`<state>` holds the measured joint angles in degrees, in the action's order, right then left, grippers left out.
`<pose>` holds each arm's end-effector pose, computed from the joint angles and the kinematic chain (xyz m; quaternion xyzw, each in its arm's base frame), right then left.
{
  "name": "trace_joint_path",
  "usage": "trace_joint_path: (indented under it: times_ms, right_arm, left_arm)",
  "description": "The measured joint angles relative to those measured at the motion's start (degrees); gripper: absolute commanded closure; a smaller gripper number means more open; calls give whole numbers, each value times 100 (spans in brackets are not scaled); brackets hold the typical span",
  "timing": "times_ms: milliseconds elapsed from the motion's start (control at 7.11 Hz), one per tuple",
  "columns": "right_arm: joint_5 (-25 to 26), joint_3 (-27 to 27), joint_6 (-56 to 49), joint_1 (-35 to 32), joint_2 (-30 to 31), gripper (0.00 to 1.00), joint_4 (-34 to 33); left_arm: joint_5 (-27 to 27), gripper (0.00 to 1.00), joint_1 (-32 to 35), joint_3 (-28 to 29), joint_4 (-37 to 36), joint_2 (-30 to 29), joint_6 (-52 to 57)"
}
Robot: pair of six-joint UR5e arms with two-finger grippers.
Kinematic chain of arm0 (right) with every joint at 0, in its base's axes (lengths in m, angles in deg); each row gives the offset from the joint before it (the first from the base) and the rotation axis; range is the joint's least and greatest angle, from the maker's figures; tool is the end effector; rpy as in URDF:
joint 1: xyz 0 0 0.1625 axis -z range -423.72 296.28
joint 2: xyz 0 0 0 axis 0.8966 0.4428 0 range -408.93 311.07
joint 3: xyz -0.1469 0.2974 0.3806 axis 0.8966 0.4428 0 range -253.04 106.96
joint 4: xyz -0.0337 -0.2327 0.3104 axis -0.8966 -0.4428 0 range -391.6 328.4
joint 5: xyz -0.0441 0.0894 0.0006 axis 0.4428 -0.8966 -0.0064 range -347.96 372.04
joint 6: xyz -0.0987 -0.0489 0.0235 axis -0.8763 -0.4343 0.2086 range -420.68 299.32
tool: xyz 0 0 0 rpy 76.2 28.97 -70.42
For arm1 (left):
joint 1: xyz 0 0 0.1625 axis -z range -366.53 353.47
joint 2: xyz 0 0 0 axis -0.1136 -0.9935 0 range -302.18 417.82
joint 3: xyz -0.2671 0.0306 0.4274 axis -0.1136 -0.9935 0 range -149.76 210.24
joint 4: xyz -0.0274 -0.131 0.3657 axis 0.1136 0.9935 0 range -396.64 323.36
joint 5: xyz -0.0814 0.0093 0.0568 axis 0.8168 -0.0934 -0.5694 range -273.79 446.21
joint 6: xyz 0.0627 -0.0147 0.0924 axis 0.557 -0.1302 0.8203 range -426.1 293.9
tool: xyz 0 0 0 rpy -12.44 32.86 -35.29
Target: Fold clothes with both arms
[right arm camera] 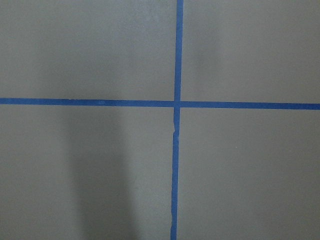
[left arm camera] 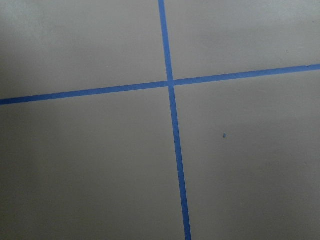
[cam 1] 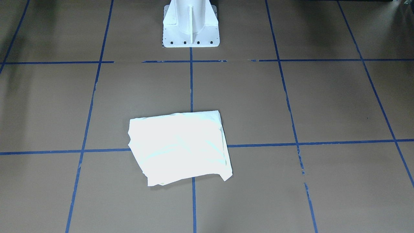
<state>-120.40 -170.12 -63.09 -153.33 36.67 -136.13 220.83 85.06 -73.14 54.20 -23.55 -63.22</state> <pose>0.0539 -0.4928 0.6813 -0.0185 -0.3622 -0.0131 0.9318 -0.0650 -0.3944 0.7014 0.0599 0.3771 0.0290 0.9238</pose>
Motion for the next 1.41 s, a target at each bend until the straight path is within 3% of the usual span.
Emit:
trace_joint_path:
  times_ms: [1406]
  right_arm:
    - [-366, 44, 26, 167, 11, 0, 146]
  left_arm:
    - [19, 0, -8, 100, -11, -66, 28]
